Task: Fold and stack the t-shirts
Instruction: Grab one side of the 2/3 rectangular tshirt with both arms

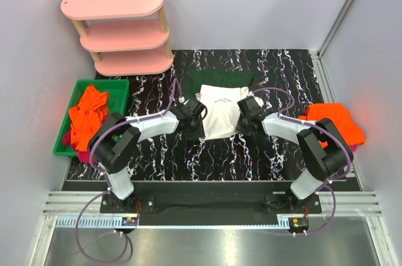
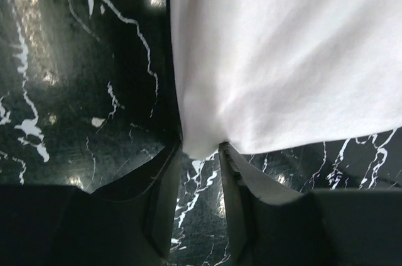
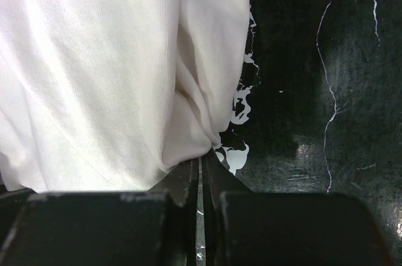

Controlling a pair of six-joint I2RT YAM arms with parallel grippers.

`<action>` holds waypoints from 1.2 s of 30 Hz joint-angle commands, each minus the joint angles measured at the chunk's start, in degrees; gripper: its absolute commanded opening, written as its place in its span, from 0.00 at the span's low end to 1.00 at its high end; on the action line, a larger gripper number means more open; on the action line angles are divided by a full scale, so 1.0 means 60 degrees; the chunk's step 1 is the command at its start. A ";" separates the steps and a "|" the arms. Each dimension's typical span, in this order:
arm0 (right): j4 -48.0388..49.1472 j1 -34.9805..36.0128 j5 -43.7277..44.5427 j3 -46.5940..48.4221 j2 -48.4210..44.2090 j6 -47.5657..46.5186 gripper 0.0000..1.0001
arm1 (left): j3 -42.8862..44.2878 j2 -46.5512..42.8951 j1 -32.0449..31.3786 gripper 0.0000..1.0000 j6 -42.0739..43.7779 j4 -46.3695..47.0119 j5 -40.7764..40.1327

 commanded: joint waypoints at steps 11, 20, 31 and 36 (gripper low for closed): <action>-0.1364 0.0061 -0.0047 -0.0552 -0.0277 0.0014 0.00 | 0.0186 0.0593 -0.0046 0.00 0.0020 -0.0388 -0.0256; -0.2388 0.0105 -0.0457 -0.1387 -0.2283 0.0628 0.00 | -0.1102 -0.1193 -0.0543 0.00 -0.0111 -0.0797 -0.0417; -0.3605 0.0164 -0.0838 -0.2223 -0.4642 0.1230 0.00 | -0.1923 -0.2688 -0.1890 0.00 -0.0800 -0.1574 -0.0534; -0.4279 0.0222 -0.0809 -0.2193 -0.5272 0.1332 0.00 | -0.1982 -0.3274 -0.2360 0.00 -0.1034 -0.1999 -0.0681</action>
